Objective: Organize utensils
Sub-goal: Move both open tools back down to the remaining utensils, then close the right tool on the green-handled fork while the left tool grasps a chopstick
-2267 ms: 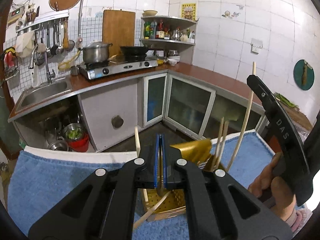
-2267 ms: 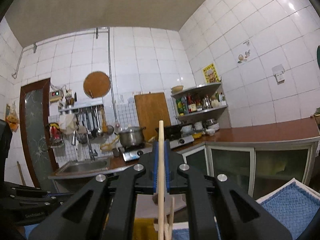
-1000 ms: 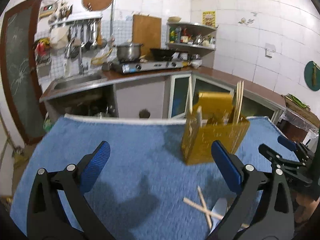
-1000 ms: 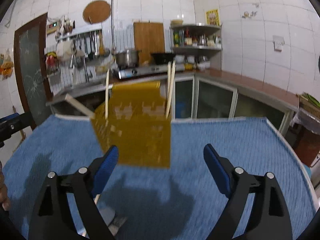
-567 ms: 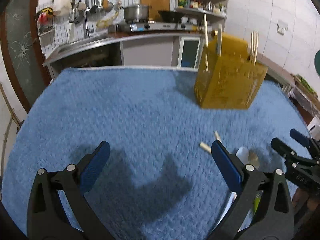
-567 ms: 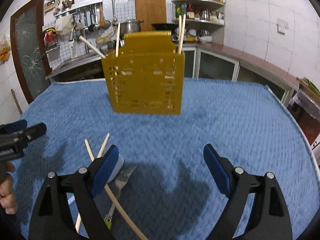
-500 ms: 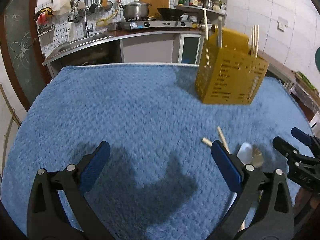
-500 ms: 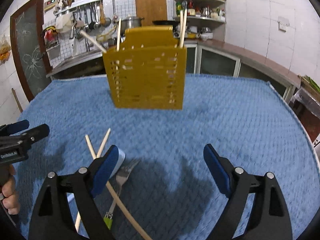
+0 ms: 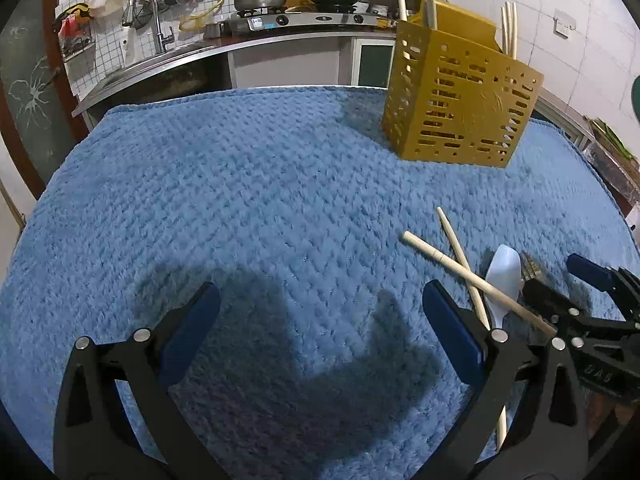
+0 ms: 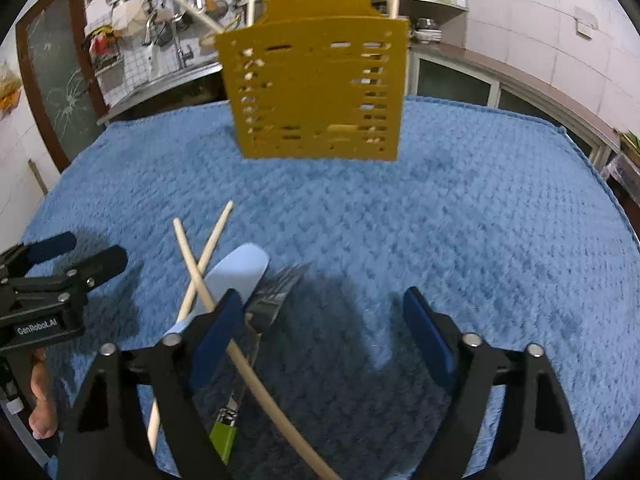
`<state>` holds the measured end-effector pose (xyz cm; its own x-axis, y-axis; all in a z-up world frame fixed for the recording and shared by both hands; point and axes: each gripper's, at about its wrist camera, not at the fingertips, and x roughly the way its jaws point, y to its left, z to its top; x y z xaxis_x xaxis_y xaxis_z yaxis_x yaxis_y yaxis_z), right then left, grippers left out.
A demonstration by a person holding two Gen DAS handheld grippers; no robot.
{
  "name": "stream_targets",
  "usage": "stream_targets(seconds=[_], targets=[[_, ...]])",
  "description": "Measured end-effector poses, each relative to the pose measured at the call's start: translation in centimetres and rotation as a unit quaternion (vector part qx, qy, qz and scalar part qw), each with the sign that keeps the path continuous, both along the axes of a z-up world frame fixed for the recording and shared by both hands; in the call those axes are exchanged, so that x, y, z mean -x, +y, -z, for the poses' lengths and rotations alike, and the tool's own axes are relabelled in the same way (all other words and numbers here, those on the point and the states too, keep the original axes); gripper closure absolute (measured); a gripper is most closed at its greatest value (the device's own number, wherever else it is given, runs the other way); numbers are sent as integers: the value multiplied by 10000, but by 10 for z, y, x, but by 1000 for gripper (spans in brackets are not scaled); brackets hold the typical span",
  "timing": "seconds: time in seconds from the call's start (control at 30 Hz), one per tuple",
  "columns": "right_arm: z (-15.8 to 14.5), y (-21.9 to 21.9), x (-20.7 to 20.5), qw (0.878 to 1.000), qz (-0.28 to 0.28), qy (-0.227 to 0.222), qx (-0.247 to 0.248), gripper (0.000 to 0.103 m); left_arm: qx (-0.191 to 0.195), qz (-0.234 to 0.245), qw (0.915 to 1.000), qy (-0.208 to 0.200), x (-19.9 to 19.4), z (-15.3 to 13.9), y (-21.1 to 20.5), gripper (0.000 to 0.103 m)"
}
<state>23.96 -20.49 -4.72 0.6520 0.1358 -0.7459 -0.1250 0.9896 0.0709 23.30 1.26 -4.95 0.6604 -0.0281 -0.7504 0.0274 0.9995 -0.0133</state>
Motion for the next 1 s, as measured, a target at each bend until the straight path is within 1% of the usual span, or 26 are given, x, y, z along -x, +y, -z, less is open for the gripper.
stream_targets(seconds=[0.17,0.2,0.23,0.3,0.33,0.37,0.4,0.5,0.57,0.6,0.73,0.8,0.83,0.9,1.0], targets=[[4,12,-1,9997,-209,105,96,49,154,169,9997,117,0,4,-7,5],[4,13,-1,9996,-231,110,99,51,173,192,9996,132,0,5,-8,5],[4,13,-1,9996,-260,117,44,59,210,218,9994,149,0,5,-9,5],[4,11,-4,9996,-249,126,-8,68,267,251,9992,173,-1,6,-10,7],[3,10,-6,9996,-238,137,5,80,285,257,9991,181,-1,6,-10,7],[2,9,-7,9996,-229,145,12,88,303,263,9990,191,-2,5,-10,9],[2,7,-9,9996,-205,173,40,91,333,272,9989,206,-3,6,-9,12],[-2,0,-12,9993,-260,276,-50,93,441,279,9982,286,-6,6,-7,16],[-5,-3,-16,9991,-238,336,100,97,516,247,9977,372,-10,6,-6,18],[-5,-5,-17,9990,-241,360,132,97,539,251,9974,410,-12,6,-6,20],[-5,-21,-31,9983,-134,506,252,97,635,260,9959,598,-16,5,-10,22],[-4,-28,-35,9983,-89,511,264,97,645,302,9952,676,-20,4,-15,29],[-4,-32,-37,9984,-54,498,266,97,666,345,9945,727,-22,4,-19,30],[-2,-38,-39,9987,2,483,188,97,677,392,9938,795,-28,3,-25,34],[0,-43,-39,9990,-11,457,7,97,615,494,9935,825,-38,0,-38,37]])
